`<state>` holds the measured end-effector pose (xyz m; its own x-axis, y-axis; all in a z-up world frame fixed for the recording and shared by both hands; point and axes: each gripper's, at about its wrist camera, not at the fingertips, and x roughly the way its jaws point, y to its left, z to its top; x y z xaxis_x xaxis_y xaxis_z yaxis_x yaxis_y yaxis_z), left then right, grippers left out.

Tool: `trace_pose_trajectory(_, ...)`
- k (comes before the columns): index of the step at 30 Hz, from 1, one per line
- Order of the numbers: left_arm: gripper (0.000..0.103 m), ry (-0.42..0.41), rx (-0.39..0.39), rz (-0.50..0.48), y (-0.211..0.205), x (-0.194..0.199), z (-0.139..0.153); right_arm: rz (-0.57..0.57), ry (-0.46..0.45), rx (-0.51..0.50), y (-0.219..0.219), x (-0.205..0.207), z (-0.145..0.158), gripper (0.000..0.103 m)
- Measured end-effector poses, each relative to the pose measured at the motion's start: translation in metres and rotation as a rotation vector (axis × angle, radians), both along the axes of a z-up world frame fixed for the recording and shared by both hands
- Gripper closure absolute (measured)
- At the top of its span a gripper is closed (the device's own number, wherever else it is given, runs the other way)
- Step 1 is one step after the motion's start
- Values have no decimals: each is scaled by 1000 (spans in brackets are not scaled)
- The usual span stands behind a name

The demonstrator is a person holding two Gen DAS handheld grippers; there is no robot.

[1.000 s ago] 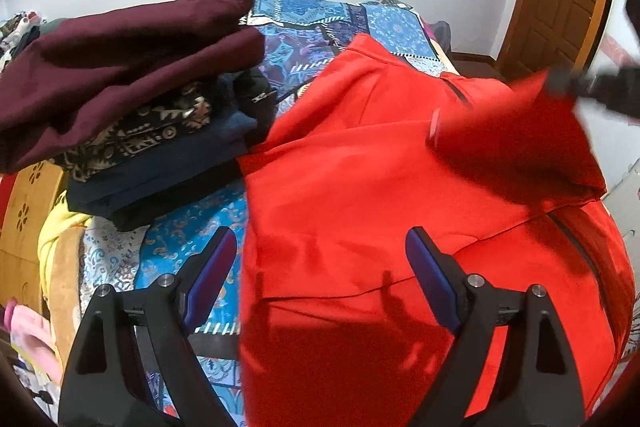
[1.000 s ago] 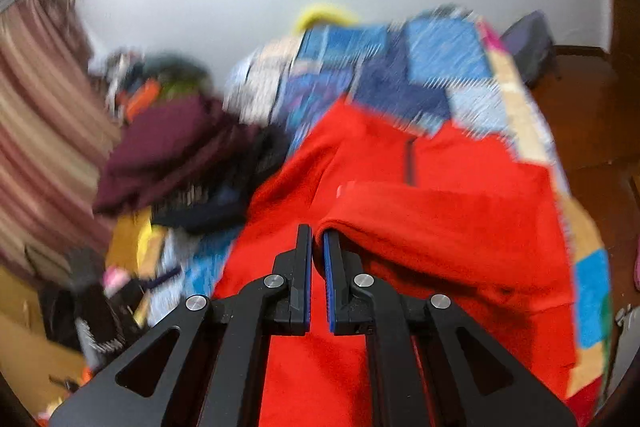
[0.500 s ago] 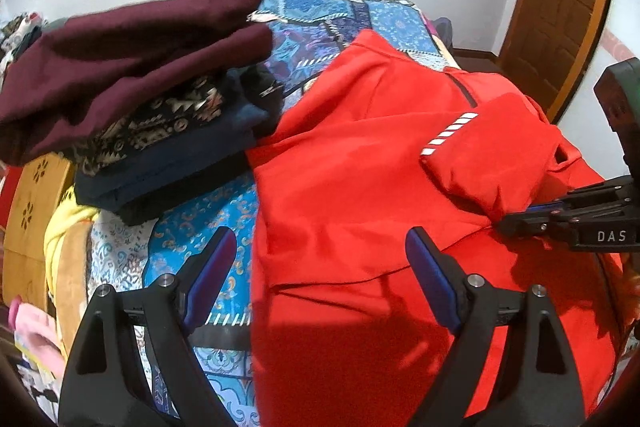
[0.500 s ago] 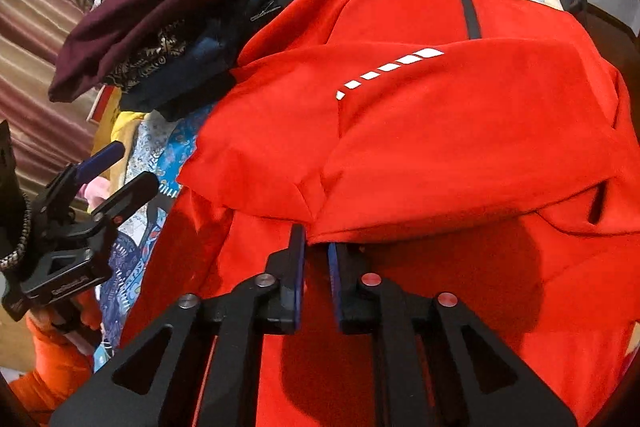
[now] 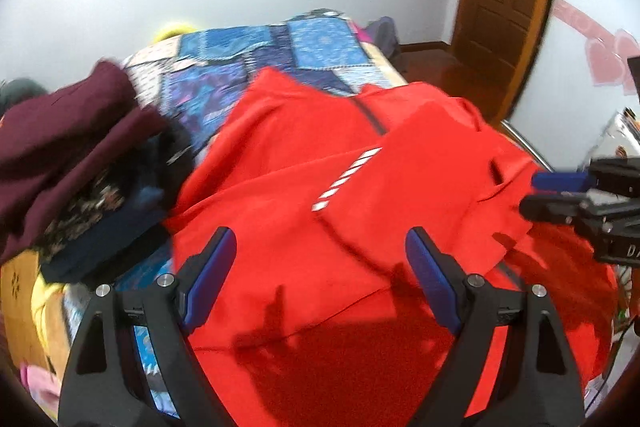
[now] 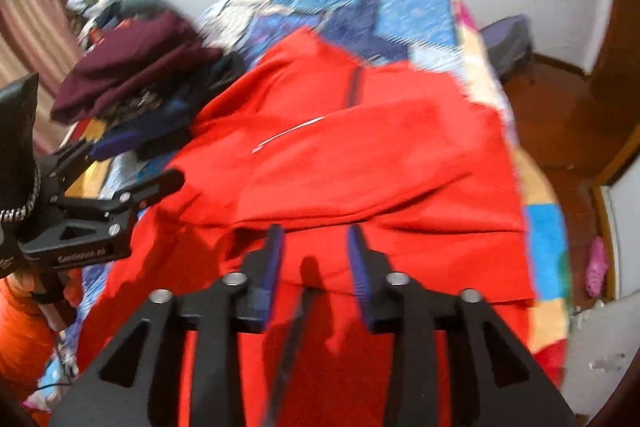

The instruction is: Fold large clothes

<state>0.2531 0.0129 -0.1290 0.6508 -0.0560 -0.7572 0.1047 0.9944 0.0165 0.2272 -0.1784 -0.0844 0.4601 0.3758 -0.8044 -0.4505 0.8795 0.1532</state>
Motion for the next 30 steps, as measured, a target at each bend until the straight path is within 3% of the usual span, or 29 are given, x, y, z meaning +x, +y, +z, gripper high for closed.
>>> trace_pose_trajectory(7,17,-4,50,-139,-61,33,-1,-158,-13,-6,-48,16,2,61)
trace_pose_trajectory(13,17,63,74,-243,-101,63,-23,-245,33,0,-74,27,-15,61)
trace_pose_trajectory(24,17,220,54,-241,-124,99,-67,-275,111,2,-88,33,-41,61)
trace_pose_trajectory(26,20,217,46,-230,-123,100,-67,-276,110,3,-88,33,-42,61)
trace_pose_trajectory(30,38,210,2,-216,-114,101,-61,-276,110,-2,-88,32,-41,61)
